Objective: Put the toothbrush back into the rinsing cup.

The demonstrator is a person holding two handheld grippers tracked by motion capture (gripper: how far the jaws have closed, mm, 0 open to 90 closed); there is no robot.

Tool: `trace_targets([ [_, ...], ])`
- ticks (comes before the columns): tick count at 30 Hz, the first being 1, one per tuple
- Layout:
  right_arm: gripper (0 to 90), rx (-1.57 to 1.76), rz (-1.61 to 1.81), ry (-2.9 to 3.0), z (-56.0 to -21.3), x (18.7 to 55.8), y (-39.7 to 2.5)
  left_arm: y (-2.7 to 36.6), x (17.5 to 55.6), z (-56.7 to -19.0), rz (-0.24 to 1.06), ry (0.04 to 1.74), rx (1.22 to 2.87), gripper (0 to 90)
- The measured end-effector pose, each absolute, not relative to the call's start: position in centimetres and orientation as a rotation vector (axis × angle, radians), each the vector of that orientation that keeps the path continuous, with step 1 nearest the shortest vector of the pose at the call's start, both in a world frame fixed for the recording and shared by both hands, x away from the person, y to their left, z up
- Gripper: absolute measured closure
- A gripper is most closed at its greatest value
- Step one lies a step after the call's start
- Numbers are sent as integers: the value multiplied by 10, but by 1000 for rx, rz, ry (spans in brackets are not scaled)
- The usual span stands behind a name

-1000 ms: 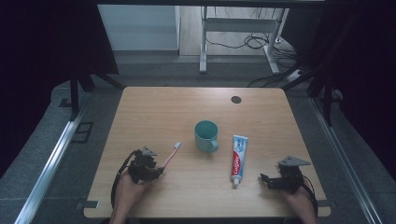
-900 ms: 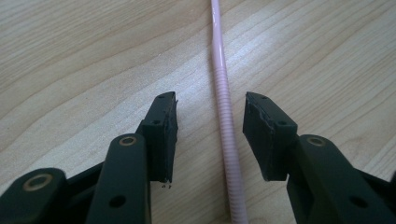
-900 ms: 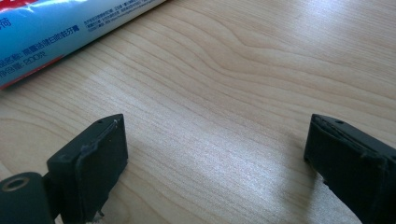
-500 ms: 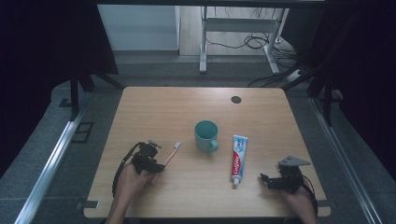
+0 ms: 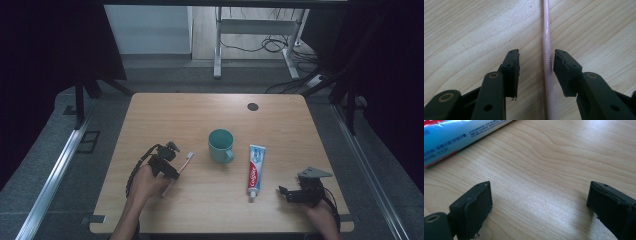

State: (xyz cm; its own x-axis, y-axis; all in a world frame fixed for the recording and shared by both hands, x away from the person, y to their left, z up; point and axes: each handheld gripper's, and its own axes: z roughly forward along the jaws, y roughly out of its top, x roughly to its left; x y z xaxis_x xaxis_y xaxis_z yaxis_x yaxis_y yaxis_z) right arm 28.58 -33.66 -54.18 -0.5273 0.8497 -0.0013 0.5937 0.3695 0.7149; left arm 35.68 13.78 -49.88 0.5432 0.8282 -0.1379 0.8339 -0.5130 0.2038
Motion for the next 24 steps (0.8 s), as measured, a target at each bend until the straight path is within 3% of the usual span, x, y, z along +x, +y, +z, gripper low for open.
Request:
trace_targets([
  [16,57,1259,952,2266,-542,286,-337,112,379,-500,-73,1404,2663,690],
  [24,58,1259,952,2266,-542,286,-337,103,384,-500,-74,1441,2714,819],
])
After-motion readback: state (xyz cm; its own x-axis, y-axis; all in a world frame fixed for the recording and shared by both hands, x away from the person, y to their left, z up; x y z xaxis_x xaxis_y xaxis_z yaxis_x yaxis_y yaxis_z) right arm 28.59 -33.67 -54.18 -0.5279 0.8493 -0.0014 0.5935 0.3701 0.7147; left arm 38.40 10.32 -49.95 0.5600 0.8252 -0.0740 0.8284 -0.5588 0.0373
